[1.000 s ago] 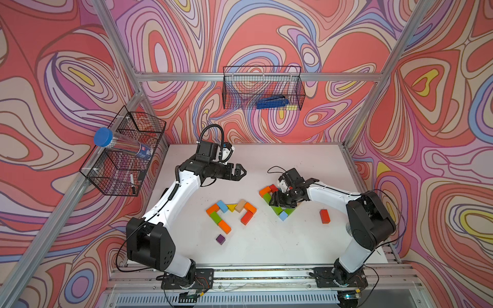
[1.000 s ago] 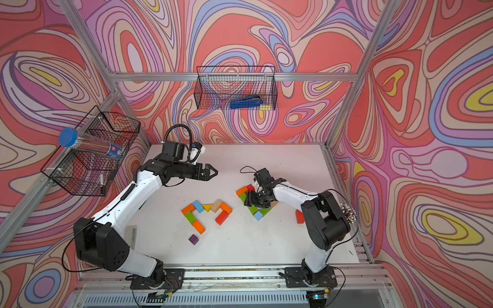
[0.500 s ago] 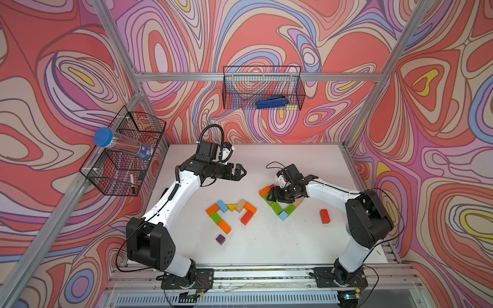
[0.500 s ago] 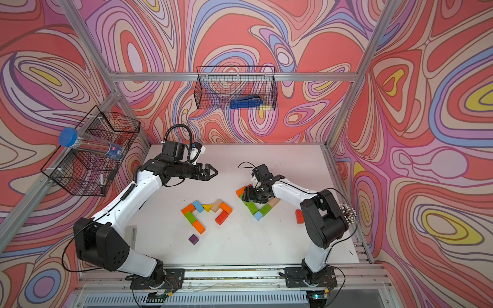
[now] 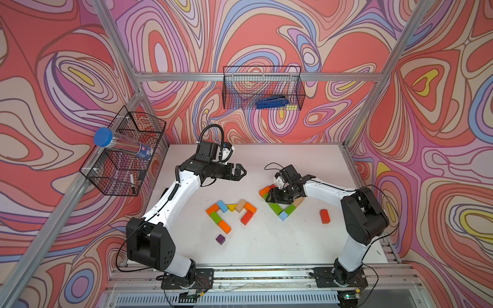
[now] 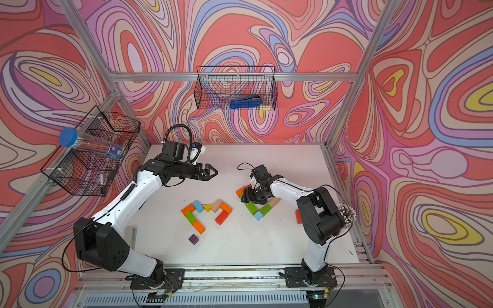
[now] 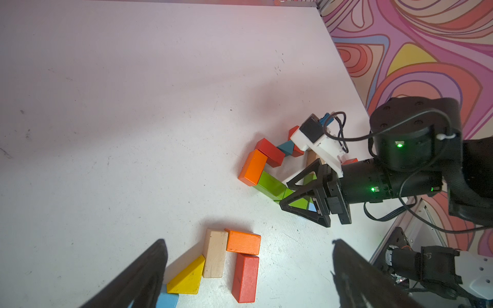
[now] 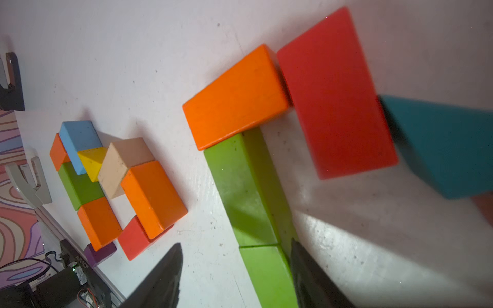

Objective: Assemble a heart with building blocks
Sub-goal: Adjust the building block at the center of the board.

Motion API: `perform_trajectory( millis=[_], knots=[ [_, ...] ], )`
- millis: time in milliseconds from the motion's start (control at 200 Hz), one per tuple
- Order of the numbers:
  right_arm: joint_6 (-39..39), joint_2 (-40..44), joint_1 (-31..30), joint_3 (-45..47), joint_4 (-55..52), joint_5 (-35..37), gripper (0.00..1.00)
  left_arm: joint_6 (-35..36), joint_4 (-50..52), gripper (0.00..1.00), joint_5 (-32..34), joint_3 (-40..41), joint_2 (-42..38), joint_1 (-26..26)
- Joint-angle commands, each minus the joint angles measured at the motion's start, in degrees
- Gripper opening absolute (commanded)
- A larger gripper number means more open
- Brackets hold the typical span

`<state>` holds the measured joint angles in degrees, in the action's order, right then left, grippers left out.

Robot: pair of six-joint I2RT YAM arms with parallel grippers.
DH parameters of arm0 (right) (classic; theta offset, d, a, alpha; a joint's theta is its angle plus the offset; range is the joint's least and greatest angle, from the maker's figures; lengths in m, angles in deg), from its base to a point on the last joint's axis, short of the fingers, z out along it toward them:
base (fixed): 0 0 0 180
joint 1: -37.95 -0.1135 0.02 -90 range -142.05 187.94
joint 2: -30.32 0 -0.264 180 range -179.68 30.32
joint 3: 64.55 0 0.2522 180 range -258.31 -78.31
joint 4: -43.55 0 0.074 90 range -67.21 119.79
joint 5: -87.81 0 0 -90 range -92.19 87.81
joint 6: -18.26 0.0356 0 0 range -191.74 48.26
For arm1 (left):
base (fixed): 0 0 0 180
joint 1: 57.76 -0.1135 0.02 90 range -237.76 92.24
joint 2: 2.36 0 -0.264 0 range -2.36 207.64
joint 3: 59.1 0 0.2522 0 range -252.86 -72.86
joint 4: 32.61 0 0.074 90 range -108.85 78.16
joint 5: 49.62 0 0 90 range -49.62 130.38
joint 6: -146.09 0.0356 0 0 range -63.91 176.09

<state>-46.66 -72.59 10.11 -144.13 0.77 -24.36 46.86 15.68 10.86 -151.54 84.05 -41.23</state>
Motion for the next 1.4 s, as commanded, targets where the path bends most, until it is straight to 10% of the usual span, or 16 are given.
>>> perform_trajectory(
  millis=[0, 651, 1392],
  knots=[
    [-0.2, 1.0, -0.3, -0.1, 0.2, 2.4, 0.65, 0.5, 1.3, 0.96, -0.9, -1.4, 0.6, 0.2],
    [8.6, 29.0, -0.3, 14.1, -5.3, 14.4, 0.77, -5.1, 1.8, 1.00, -0.6, -10.5, 20.5, 10.5],
    [6.1, 33.9, -0.3, 15.0, -10.2, 17.8, 0.79, -4.6, 4.4, 1.00, 0.2, -24.8, 39.7, 16.0]
  ],
)
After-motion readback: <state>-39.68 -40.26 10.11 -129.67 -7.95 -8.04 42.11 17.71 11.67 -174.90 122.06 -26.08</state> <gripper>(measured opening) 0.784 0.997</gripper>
